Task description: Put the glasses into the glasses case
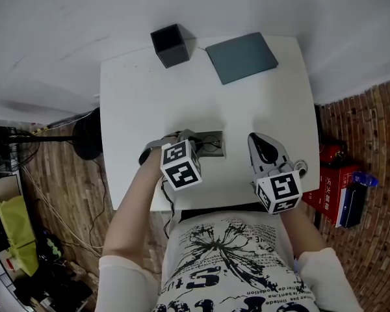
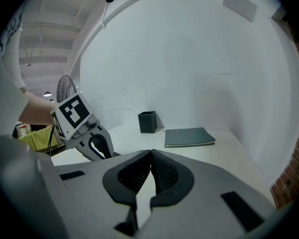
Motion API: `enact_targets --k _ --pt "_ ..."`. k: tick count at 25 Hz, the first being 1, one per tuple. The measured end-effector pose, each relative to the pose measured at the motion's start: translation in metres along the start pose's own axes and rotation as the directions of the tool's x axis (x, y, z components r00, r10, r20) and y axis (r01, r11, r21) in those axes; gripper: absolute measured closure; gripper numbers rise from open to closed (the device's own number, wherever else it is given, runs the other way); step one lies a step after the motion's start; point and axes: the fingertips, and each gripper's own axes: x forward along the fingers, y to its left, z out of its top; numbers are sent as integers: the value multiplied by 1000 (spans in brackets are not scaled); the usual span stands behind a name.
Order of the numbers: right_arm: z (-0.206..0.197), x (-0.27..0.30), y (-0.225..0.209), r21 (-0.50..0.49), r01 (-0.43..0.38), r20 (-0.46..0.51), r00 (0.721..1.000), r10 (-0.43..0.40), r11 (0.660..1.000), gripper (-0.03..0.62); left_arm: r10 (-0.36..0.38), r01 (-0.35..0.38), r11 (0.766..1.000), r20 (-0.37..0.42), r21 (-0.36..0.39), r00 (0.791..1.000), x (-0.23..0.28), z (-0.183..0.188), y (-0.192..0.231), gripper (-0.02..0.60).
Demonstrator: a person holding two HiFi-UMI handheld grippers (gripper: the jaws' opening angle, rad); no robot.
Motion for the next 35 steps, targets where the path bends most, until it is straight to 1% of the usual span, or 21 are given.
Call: enact_targets --k 2,5,7,10,11,13,15,17,22,25,27,30,33,35 --pt "4 -2 5 -5 6 4 1000 -5 1000 579 11 -11 1000 27 6 1000 -13 2 0 532" --pt "14 -5 16 -26 13 19 1000 -13 1000 579 54 -52 998 115 -26 992 -38 10 3 534" --pt "23 -10 23 -34 24 33 999 -23 999 579 96 -83 994 192 -73 977 -59 14 4 548" --pt "40 -19 36 -38 37 61 998 -34 999 579 164 -124 981 299 -149 940 -94 18 4 555" --pt "45 -22 40 -42 39 69 997 -36 998 579 190 -136 975 333 -178 924 -105 19 3 557" --pt "56 -27 51 -52 41 85 996 -37 998 579 243 -156 959 404 -236 882 -127 20 2 558" --pt "66 -32 61 -58 41 103 994 -35 997 579 297 -174 942 468 -288 832 -150 21 1 566" --pt "76 -38 73 -68 37 121 992 -29 997 579 352 -191 921 516 -339 781 -173 18 1 568" --pt "96 -51 98 -110 26 164 986 -7 994 579 489 -247 859 575 -448 656 -230 4 5 568" --pt "104 -59 109 -128 29 191 982 -4 991 579 544 -261 827 592 -497 595 -255 -9 2 568" --pt "110 -64 115 -139 33 208 978 -3 990 579 576 -267 806 595 -528 561 -268 -19 -2 568" --pt "119 -70 122 -154 35 236 972 3 987 579 623 -273 769 586 -577 518 -285 -36 -6 568" --pt "126 -75 127 -167 32 260 965 13 985 580 666 -280 733 570 -620 481 -297 -50 -8 568" --pt "130 -77 129 -167 28 275 961 19 986 580 686 -274 714 565 -644 459 -302 -55 -8 568"
